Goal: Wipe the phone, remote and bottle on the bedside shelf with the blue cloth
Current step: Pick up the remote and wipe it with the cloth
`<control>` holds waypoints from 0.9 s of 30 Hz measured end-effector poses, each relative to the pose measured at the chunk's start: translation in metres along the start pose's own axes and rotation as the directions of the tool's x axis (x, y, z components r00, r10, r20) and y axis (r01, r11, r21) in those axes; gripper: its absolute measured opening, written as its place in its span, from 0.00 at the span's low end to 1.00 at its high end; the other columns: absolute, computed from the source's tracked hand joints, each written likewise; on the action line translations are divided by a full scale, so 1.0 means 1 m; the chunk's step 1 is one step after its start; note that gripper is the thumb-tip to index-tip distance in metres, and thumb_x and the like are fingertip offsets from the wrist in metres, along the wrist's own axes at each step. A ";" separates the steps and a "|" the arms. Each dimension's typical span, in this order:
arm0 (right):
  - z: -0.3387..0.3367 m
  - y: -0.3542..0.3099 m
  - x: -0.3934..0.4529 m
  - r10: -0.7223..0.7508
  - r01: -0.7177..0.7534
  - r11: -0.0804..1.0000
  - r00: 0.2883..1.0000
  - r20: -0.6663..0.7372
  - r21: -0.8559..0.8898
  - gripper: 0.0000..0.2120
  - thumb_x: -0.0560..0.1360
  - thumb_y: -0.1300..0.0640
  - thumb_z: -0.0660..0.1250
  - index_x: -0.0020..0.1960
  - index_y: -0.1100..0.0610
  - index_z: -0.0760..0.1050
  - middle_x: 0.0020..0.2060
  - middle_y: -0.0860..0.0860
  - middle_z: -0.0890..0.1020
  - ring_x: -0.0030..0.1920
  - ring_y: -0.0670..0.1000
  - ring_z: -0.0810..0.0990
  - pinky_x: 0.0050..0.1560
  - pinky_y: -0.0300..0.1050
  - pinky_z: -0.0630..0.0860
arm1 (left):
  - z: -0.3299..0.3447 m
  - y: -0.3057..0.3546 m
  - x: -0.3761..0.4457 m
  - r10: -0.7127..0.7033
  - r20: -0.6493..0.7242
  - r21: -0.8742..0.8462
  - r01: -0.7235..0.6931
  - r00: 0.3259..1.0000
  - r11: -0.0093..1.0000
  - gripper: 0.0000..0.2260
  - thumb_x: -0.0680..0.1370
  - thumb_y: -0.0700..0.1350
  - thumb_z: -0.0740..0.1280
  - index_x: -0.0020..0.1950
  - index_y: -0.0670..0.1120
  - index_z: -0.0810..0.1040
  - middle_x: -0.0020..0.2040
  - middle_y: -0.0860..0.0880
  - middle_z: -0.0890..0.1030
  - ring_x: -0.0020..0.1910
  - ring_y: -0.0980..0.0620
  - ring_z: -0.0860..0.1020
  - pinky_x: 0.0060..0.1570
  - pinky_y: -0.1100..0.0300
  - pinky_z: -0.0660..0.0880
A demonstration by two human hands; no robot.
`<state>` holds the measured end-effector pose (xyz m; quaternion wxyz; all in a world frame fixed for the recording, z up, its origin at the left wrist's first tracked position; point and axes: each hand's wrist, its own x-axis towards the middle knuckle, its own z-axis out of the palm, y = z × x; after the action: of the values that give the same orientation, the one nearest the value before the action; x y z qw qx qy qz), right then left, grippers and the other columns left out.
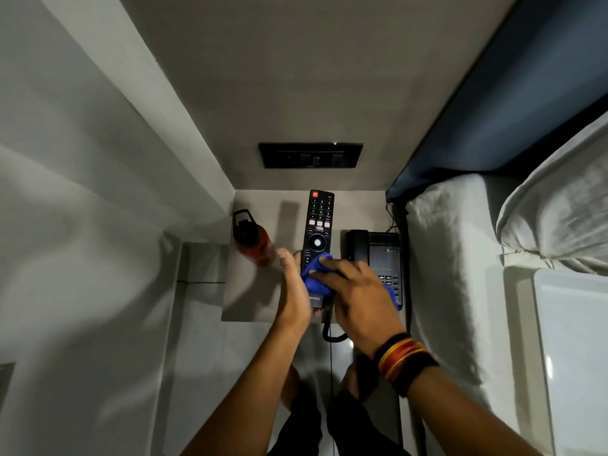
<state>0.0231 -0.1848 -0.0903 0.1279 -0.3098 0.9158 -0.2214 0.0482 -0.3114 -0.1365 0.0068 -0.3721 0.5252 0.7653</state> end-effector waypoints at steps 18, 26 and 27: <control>-0.019 0.022 0.027 0.036 -0.032 0.998 0.996 -0.079 0.049 0.27 0.72 0.67 0.66 0.69 0.50 0.77 0.67 0.47 0.79 0.59 0.54 0.74 0.60 0.52 0.76 | 0.015 -0.002 -0.006 0.036 0.069 0.053 -0.039 0.997 0.998 0.43 0.65 0.87 0.52 0.59 0.59 0.85 0.42 0.45 0.88 0.33 0.47 0.86 0.26 0.57 0.81; 0.001 0.012 -0.019 -0.087 0.086 0.996 0.995 0.048 0.039 0.27 0.75 0.61 0.58 0.73 0.47 0.73 0.73 0.42 0.73 0.63 0.54 0.72 0.56 0.51 0.79 | 0.013 0.002 -0.001 -0.070 0.038 -0.034 0.071 0.997 0.997 0.37 0.80 0.74 0.39 0.36 0.69 0.87 0.36 0.65 0.88 0.40 0.67 0.87 0.36 0.73 0.81; -0.001 0.015 -0.020 -0.106 0.103 0.994 0.992 0.075 0.042 0.27 0.74 0.59 0.56 0.71 0.47 0.74 0.72 0.42 0.75 0.62 0.54 0.72 0.56 0.53 0.79 | 0.012 0.001 -0.001 -0.074 0.033 -0.023 0.075 0.997 0.997 0.36 0.76 0.76 0.40 0.41 0.69 0.89 0.39 0.60 0.90 0.42 0.63 0.89 0.37 0.70 0.82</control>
<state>0.0305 -0.1613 -0.0946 0.1571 -0.3632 0.8884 -0.2329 0.0414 -0.3017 -0.1333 0.0391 -0.3792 0.5015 0.7766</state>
